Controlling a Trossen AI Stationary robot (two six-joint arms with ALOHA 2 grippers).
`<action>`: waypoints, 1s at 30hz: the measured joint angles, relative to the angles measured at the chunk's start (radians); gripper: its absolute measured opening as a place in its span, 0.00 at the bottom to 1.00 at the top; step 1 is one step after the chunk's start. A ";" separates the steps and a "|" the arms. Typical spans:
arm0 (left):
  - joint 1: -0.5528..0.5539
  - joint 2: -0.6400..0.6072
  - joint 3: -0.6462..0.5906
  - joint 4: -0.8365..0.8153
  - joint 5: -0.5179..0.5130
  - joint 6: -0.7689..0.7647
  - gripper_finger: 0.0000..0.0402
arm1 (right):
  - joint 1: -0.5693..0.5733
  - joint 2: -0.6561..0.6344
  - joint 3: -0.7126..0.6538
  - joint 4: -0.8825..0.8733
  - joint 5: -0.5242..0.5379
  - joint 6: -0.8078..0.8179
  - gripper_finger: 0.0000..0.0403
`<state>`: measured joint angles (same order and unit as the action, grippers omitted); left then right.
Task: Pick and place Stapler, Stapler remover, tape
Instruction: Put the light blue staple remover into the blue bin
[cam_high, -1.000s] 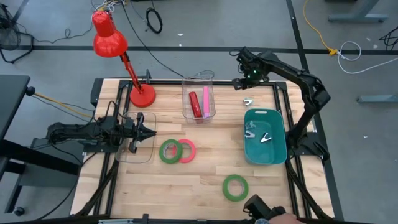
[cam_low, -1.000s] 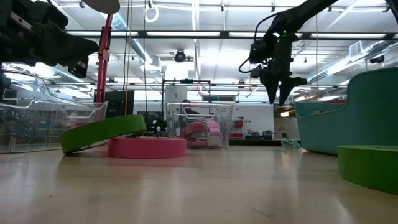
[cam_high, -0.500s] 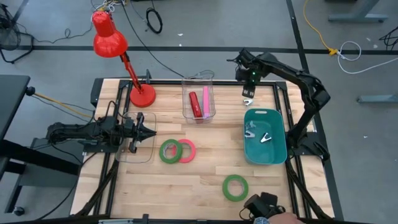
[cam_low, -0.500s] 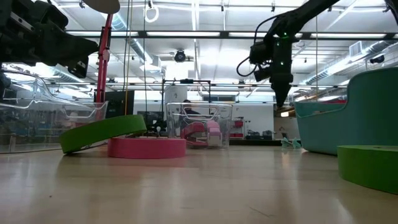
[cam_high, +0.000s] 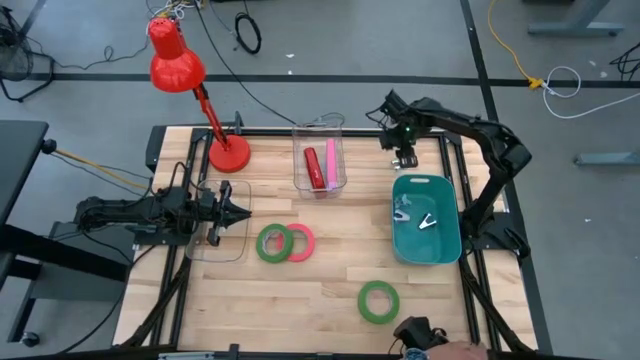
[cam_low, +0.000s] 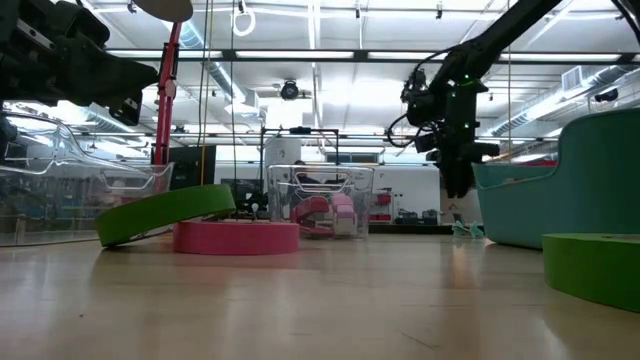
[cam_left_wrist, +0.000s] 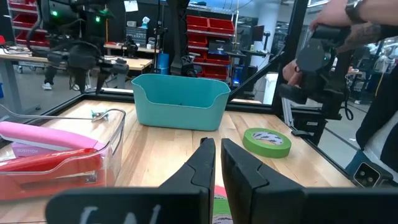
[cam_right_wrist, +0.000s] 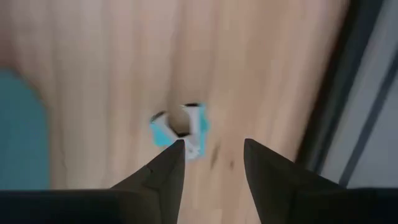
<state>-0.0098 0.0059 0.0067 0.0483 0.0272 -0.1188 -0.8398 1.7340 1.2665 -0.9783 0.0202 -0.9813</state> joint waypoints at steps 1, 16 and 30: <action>0.000 0.000 0.000 0.000 0.000 0.000 0.07 | -0.002 0.000 -0.008 -0.001 -0.010 -0.041 0.41; 0.000 0.000 0.000 0.000 0.000 0.000 0.07 | -0.011 0.034 -0.076 0.110 -0.013 -0.135 0.41; 0.000 0.000 0.000 0.000 0.000 0.000 0.07 | -0.010 0.108 -0.079 0.109 -0.012 -0.136 0.36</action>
<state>-0.0099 0.0063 0.0067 0.0483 0.0273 -0.1192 -0.8501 1.8423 1.1877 -0.8693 0.0078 -1.1169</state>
